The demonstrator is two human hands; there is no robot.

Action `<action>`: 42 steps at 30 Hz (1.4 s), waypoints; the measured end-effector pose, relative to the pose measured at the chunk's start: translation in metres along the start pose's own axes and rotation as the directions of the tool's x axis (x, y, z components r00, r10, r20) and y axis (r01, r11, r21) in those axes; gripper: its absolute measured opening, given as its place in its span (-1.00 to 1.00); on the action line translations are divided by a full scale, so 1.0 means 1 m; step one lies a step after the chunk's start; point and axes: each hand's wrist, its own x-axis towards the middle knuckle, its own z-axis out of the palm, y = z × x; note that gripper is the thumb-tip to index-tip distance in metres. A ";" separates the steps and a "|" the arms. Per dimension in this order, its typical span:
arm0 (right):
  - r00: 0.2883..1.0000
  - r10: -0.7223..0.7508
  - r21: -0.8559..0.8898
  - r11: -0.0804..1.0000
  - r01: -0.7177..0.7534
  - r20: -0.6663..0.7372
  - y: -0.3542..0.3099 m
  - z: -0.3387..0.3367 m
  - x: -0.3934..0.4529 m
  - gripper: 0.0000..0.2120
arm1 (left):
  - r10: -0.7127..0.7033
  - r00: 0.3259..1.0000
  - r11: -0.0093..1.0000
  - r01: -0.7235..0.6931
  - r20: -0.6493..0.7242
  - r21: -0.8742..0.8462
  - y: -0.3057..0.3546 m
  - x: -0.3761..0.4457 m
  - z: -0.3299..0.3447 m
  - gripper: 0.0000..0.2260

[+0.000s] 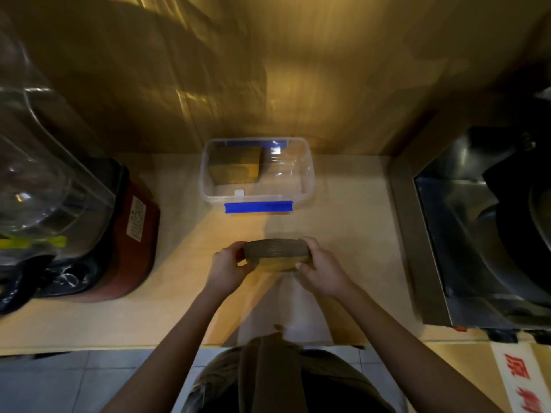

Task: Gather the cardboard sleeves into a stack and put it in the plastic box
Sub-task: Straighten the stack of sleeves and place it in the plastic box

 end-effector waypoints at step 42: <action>0.988 0.140 0.217 0.965 -0.150 0.063 -0.094 0.000 0.198 -0.54 | 0.048 0.978 0.796 0.084 -0.201 0.600 0.004 0.164 -0.088 -0.43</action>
